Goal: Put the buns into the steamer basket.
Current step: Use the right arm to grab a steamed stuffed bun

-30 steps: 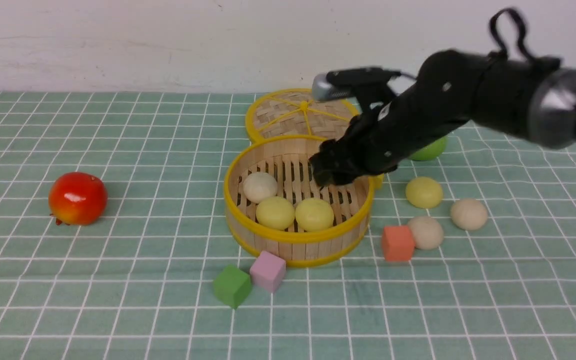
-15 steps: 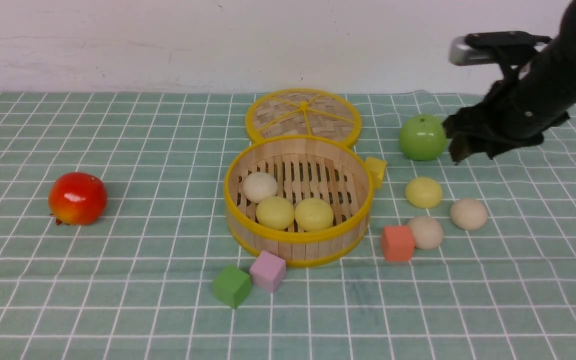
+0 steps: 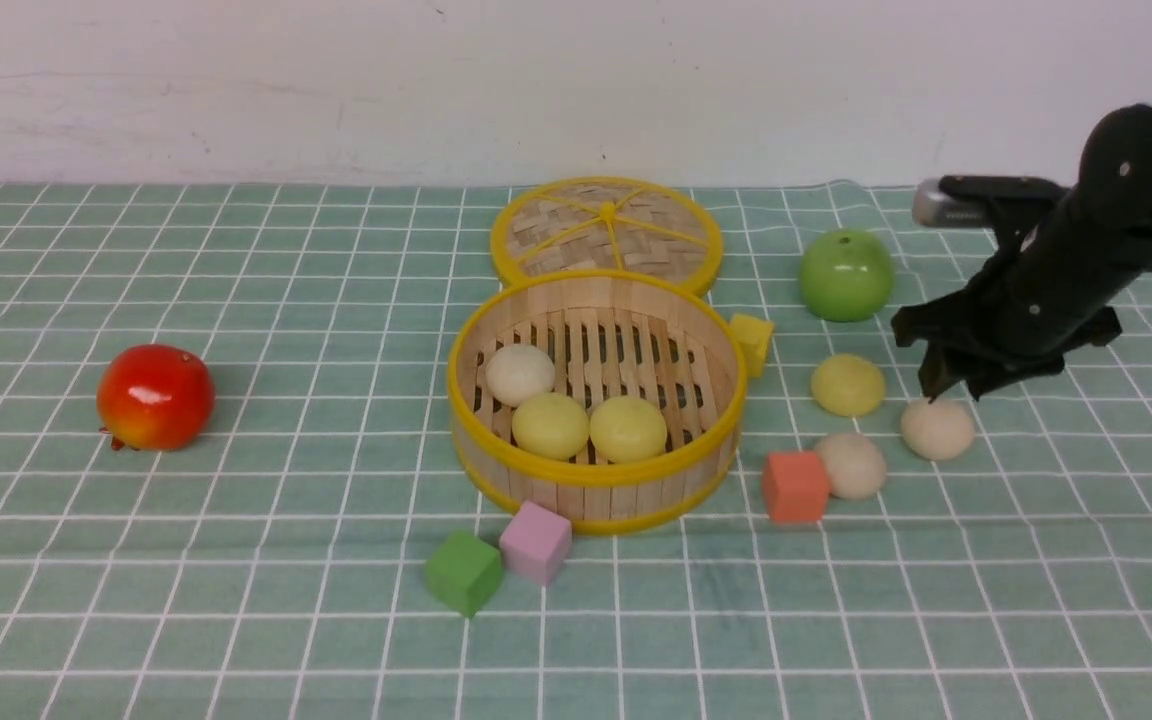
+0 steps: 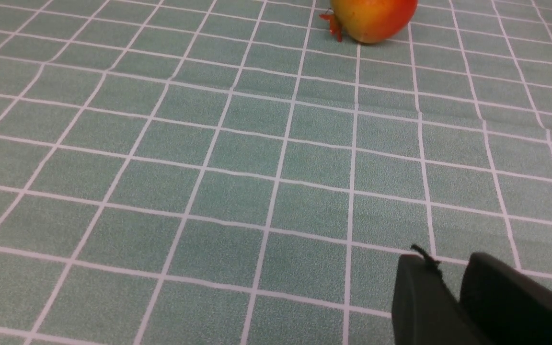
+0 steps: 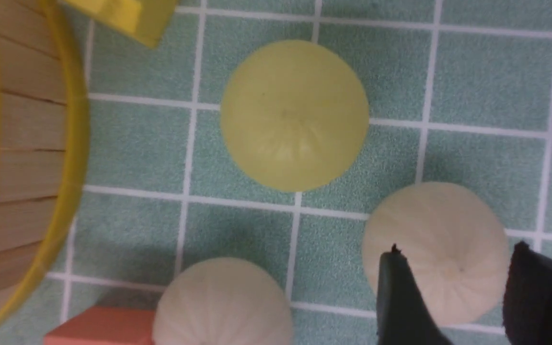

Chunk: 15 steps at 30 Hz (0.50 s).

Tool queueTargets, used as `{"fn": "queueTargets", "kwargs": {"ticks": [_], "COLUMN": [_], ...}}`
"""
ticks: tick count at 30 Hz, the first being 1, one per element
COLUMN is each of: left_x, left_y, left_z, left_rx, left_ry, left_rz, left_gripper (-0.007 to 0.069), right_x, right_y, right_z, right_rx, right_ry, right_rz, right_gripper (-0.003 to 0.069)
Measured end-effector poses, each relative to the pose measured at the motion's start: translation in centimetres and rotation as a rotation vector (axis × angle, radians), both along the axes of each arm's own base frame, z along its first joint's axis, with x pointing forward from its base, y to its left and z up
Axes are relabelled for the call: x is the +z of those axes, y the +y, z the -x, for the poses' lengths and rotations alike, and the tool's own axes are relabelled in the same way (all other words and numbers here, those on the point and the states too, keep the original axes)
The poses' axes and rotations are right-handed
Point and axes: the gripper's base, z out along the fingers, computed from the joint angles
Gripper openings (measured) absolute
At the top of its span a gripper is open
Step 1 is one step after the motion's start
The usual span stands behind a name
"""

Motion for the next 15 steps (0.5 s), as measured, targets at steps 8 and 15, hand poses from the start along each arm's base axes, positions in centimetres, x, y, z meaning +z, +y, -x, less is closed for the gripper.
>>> {"fn": "queueTargets", "kwargs": {"ticks": [8,15], "left_x": [0.0,0.0], "left_y": [0.0,0.0], "left_z": [0.0,0.0], "left_rx": [0.0,0.0], "left_ry": [0.0,0.0], "left_rz": [0.0,0.0], "left_gripper": [0.013,0.013], "right_x": [-2.1,-2.5], "right_y": [0.0,0.0], "right_z": [-0.7,-0.9], "right_rx": [-0.004,-0.006], "right_ry": [0.008,0.007], "right_rz": [0.009,0.009], "right_gripper": [0.0305,0.0153]}}
